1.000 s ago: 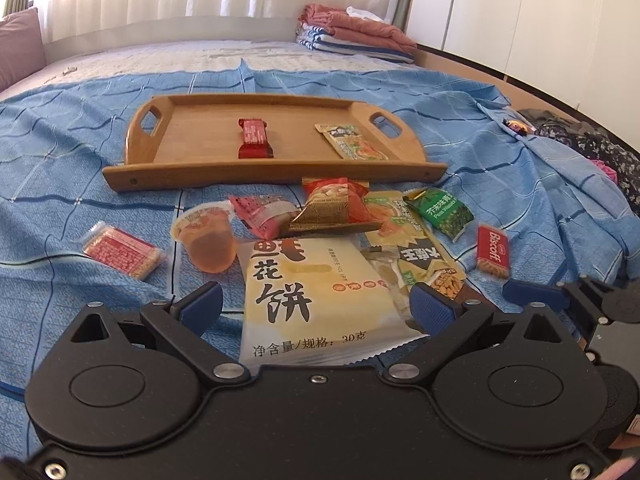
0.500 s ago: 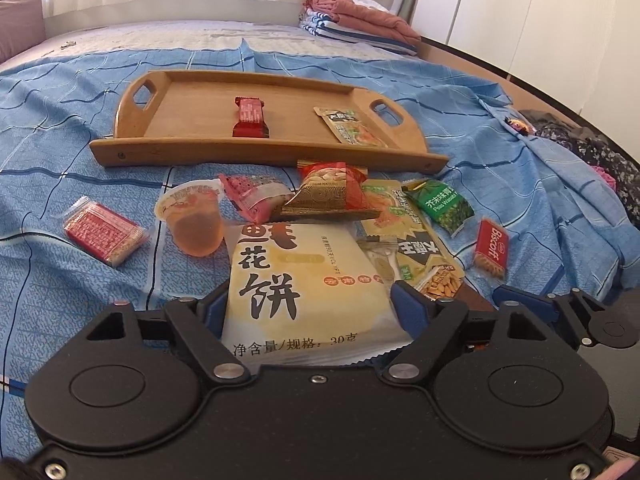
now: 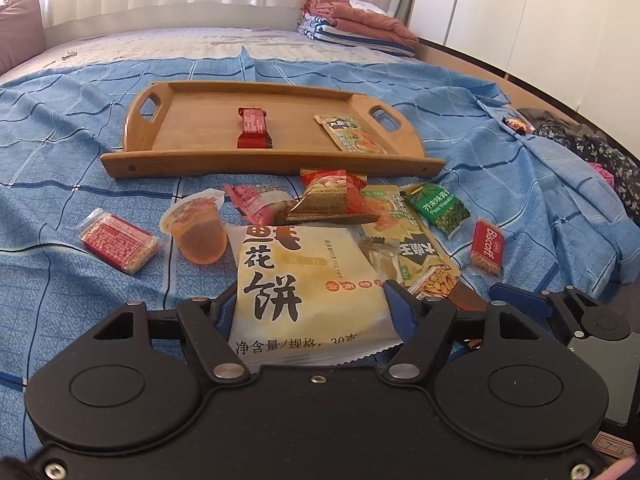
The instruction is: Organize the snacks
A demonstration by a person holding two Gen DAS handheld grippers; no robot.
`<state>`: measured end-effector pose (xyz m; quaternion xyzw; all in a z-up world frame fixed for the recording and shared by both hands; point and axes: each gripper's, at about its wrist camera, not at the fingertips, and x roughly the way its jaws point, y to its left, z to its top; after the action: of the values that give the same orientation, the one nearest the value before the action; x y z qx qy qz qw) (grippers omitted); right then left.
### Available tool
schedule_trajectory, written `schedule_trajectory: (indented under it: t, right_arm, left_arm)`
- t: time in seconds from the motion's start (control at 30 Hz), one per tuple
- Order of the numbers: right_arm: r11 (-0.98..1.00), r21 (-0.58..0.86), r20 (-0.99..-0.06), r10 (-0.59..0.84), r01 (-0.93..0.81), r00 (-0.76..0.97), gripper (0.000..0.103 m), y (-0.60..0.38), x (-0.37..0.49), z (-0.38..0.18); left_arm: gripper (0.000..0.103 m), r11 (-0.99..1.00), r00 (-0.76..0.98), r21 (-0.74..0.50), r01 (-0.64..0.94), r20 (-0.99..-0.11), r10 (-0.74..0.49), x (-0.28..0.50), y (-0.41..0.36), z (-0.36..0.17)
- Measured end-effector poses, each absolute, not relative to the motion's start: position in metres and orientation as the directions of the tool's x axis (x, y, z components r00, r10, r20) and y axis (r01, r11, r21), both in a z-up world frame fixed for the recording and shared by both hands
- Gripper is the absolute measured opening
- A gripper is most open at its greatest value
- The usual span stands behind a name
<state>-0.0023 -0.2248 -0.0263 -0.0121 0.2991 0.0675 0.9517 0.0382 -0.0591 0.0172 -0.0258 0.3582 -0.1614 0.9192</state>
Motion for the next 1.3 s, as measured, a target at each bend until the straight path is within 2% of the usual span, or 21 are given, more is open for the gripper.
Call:
schedule_trajectory:
  t: [0.1,0.43,0.87,1.3]
  right_arm:
    - [0.99,0.021,-0.575,0.128,-0.142,0.808,0.094,-0.225,-0.005,-0.021]
    - [0.985,0.053,-0.582,0.162,-0.162,0.797,0.054,-0.226,-0.008,-0.01]
    - [0.987,0.062,-0.523,0.158,-0.148,0.838,0.052,-0.228,-0.013,0.015]
    - [0.991,0.09,-0.45,0.125,-0.095,0.884,0.051,-0.248,0.015,0.051]
  left_arm:
    - [0.07,0.947,0.699,-0.168,0.274,-0.641,-0.316,0.036,-0.053,0.024]
    - [0.07,0.951,0.734,-0.157,0.265,-0.607,-0.304,0.03,-0.043,0.041]
    - [0.07,0.957,0.782,-0.15,0.249,-0.552,-0.29,0.03,-0.029,0.065]
    - [0.07,0.971,0.819,-0.135,0.199,-0.521,-0.24,0.071,-0.006,0.09]
